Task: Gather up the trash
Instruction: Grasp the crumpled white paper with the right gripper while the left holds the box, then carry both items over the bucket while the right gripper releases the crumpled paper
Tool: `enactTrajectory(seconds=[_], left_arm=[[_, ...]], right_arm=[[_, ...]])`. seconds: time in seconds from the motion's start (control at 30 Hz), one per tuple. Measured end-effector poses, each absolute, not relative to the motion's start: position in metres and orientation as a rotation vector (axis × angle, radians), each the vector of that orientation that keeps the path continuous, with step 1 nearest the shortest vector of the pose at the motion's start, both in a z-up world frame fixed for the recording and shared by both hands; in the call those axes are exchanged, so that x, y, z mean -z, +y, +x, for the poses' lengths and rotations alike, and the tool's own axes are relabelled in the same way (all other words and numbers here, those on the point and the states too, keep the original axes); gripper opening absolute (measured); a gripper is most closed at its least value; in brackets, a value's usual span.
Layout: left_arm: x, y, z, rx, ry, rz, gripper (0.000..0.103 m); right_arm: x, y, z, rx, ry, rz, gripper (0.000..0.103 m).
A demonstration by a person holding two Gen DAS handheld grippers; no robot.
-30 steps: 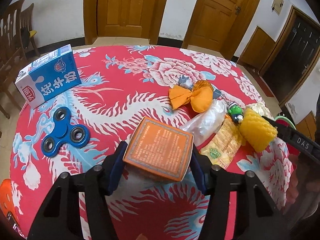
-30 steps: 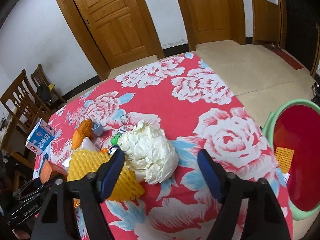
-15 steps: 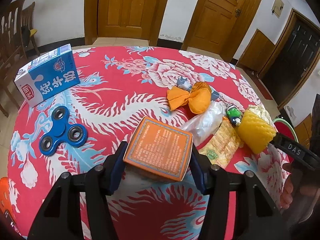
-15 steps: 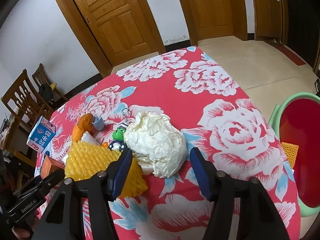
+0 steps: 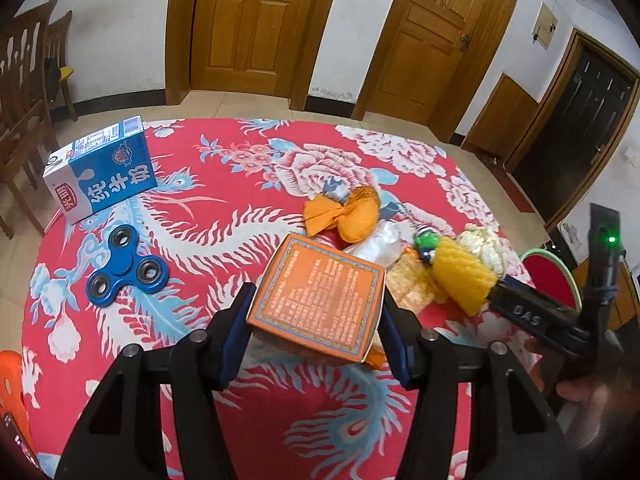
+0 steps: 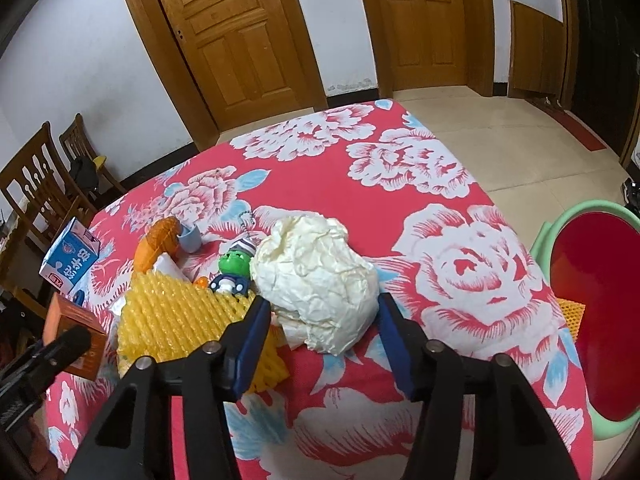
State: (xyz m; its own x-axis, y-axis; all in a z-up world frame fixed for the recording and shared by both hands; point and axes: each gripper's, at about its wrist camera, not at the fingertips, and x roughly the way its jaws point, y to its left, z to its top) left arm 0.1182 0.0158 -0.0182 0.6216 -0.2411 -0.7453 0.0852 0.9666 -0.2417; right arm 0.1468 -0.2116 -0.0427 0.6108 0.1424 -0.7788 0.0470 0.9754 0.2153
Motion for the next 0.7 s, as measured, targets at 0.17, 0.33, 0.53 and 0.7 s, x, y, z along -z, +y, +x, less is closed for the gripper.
enactTrajectory(seconds=[0.17,0.33,0.53,0.7], left_arm=[[0.011,0.009,0.109,0.194,0.872,-0.191,0.058],[0.003,0.003,0.101,0.204,0.859,-0.19,0.058],[-0.006,-0.005,0.094,0.217,0.842,-0.186,0.058],[-0.01,-0.012,0.089,0.222,0.841,-0.181,0.058]], right_arm=[[0.043,-0.215,0.145,-0.046,0.919,0.227,0.043],[0.04,-0.225,0.135,-0.066,0.923,0.274,0.035],[0.021,-0.235,0.111,-0.071,0.865,0.297,0.034],[0.007,-0.245,0.092,-0.078,0.827,0.318,0.034]])
